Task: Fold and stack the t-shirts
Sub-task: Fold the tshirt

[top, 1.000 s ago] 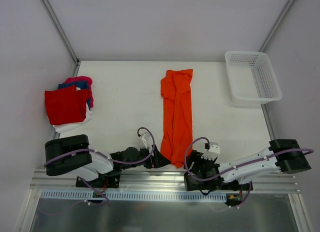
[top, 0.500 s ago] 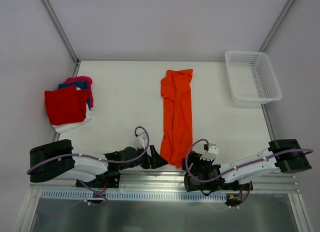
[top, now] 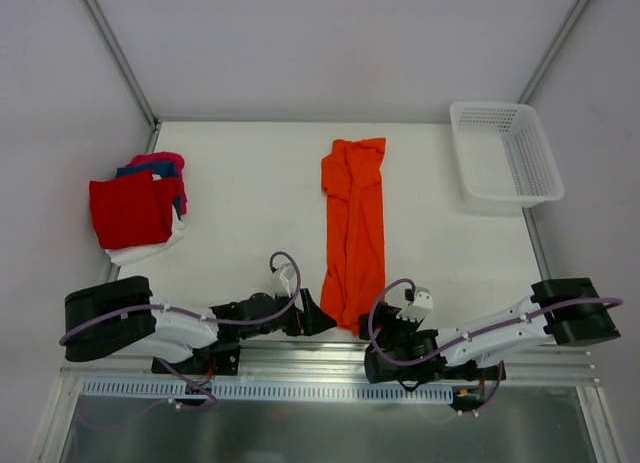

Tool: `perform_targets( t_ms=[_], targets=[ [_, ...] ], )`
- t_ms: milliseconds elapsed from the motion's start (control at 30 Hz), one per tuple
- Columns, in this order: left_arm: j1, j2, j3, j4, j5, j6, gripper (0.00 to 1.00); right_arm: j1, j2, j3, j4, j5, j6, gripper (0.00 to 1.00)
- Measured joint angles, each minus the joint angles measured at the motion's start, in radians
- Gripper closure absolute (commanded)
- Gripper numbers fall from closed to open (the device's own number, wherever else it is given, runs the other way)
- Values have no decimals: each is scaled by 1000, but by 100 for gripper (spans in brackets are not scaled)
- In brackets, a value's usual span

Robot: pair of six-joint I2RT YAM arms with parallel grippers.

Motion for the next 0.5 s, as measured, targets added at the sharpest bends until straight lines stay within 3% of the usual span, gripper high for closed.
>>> perform_targets(
  t_ms=[300, 500],
  targets=[
    [0, 296, 18, 331, 32, -31, 21, 0, 2, -1, 9, 2, -7, 23],
    [0, 476, 24, 530, 63, -73, 39, 0, 2, -2, 11, 0, -8, 28]
  ],
)
